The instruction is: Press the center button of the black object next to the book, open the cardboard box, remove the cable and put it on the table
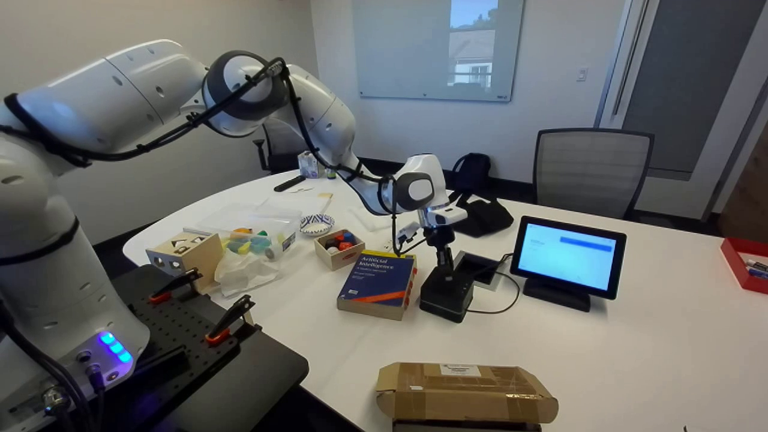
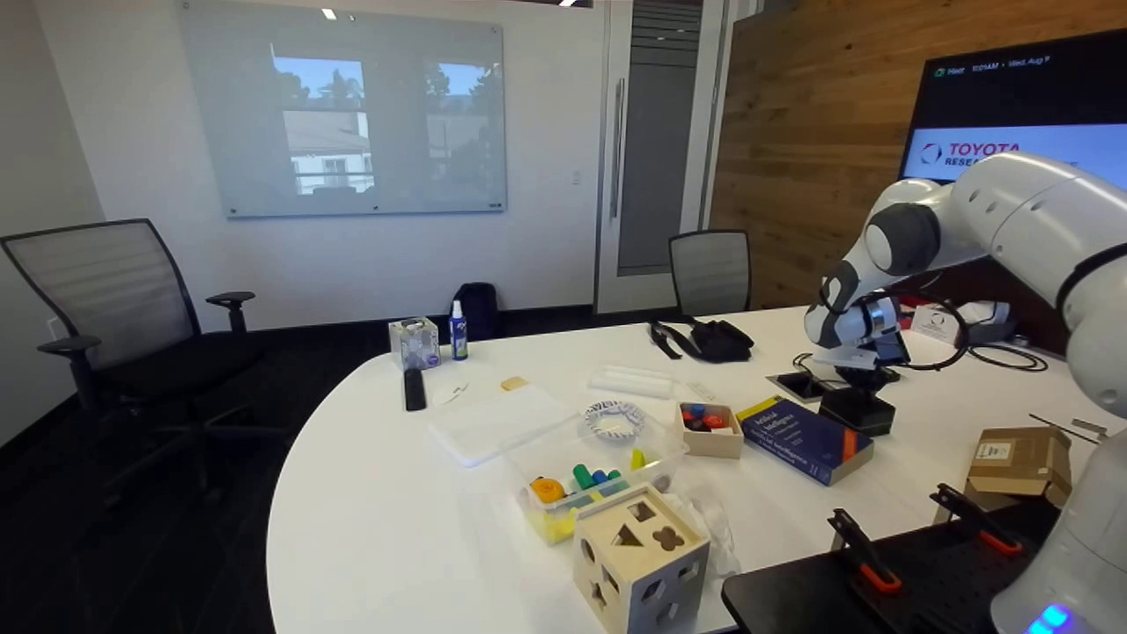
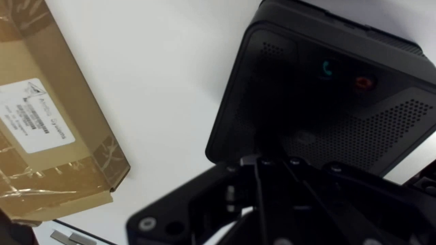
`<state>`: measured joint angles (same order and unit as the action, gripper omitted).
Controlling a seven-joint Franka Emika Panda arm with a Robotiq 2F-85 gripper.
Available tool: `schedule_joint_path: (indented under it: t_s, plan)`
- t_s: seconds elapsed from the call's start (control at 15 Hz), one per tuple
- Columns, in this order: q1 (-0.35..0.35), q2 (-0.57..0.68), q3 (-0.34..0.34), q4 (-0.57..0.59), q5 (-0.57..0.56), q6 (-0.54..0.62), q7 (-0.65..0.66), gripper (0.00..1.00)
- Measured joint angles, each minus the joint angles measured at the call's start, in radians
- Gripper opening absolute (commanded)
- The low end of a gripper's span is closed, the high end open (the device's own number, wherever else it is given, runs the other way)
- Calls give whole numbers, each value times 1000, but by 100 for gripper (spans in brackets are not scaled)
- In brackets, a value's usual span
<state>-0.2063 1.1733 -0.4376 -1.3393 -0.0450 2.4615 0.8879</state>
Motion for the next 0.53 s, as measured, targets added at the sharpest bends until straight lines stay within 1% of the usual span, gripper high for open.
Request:
schedule_joint_path:
  t_s: [0.27,0.53]
  plan:
    - [0,7,0,13,0,-8,43,0]
    - [1,8,-2,11,0,-7,46,0]
